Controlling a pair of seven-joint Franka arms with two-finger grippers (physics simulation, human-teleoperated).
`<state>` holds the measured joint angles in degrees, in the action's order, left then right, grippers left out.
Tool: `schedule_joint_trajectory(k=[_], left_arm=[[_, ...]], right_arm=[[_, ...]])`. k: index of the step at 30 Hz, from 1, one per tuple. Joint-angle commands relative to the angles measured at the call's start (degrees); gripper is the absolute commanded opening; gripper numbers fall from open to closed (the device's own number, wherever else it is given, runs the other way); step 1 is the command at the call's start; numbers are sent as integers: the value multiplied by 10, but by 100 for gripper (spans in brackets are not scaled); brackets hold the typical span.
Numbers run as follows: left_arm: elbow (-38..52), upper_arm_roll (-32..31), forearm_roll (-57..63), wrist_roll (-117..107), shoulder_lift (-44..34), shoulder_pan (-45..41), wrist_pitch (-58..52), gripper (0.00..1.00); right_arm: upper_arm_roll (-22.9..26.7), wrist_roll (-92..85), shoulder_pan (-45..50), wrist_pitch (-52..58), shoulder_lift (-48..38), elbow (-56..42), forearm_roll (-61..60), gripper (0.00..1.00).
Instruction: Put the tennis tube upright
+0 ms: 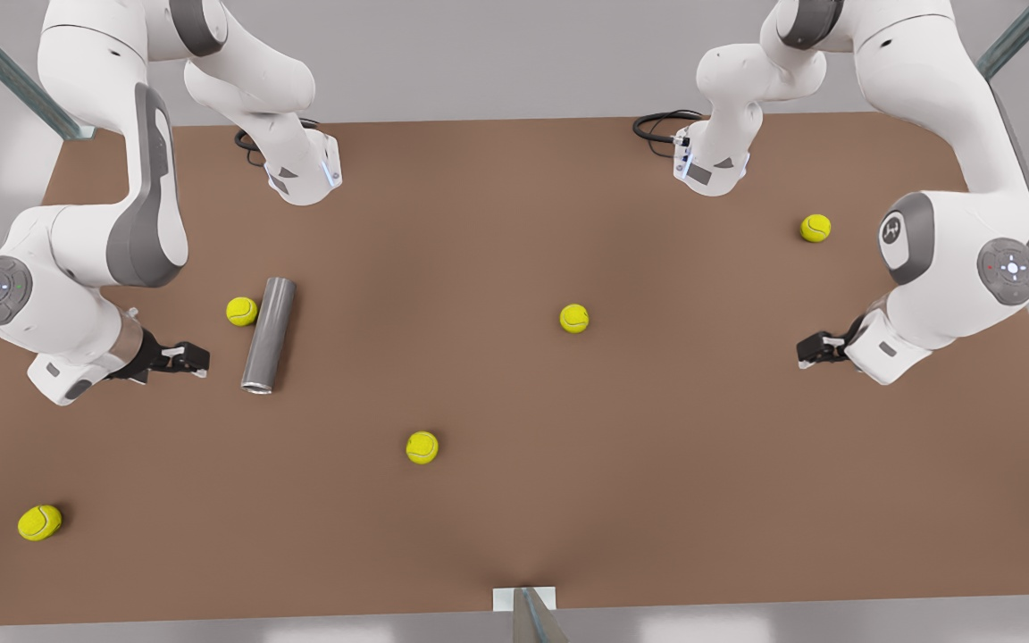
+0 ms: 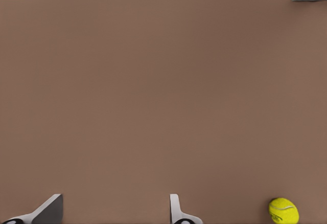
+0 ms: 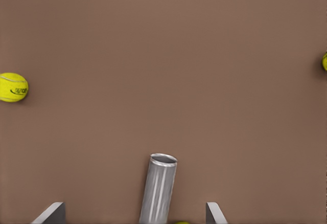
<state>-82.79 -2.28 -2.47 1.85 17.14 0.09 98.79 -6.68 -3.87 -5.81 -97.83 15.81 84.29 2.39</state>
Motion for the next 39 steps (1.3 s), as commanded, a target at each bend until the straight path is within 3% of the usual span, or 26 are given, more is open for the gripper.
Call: schedule_joint_trajectory(k=[1,11,15,18,26,29,34,39], left_arm=[[0,0,1,0,0,0,-1,100],[-7,0,1,-11,-5,-14,-11,100],[-6,-1,0,-11,-4,-15,-11,100],[-6,-1,0,-10,-4,-15,-11,100],[-5,-1,-1,-11,15,-16,-5,100],[-5,-1,-1,-11,17,-15,-4,100],[-5,-1,-1,-10,17,-15,-4,100],[-5,-1,-1,-10,16,-15,-4,100]], right_arm=[[0,0,0,0,0,0,0,100],[-3,12,28,5,1,3,0,100],[-34,86,27,-1,-91,152,-1,100],[-35,87,25,-8,-101,174,0,100],[-38,75,-39,-44,-4,196,-14,100],[-39,75,-61,-135,-27,308,-25,100],[-39,65,-87,-227,-56,414,-36,100],[-39,66,-86,-243,-48,425,-36,100]])
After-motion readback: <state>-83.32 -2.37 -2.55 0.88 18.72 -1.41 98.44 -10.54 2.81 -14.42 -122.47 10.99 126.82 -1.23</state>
